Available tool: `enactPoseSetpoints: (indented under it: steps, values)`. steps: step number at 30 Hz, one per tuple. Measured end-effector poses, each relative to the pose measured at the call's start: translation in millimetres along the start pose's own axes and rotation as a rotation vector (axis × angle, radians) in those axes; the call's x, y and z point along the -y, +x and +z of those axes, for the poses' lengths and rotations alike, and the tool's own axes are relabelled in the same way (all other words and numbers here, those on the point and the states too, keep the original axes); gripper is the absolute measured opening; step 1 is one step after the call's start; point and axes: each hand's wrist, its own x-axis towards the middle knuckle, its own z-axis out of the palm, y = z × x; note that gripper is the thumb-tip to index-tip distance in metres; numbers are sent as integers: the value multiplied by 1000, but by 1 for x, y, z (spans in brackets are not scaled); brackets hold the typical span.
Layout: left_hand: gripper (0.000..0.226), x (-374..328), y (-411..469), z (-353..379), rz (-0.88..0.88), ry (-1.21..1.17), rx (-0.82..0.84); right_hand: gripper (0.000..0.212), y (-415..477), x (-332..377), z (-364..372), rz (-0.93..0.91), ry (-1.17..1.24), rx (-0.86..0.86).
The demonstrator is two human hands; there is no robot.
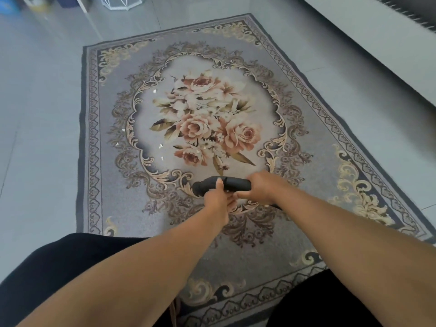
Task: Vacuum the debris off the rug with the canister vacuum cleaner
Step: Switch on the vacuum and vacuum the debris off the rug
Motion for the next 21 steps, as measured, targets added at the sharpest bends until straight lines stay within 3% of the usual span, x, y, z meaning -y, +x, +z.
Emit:
enactPoseSetpoints:
  steps: [9,13,21]
  values:
    - [49,-18,4,-12,27,-32,-37,52,14,21,-10,-47,-28,6]
    - [48,-18,0,-8,77,-51,-47,51,11,16,-13,-73,-35,-81]
    - [42,-15,-19,1,138,63,5,51,7,7,-21,-109,-8,-96]
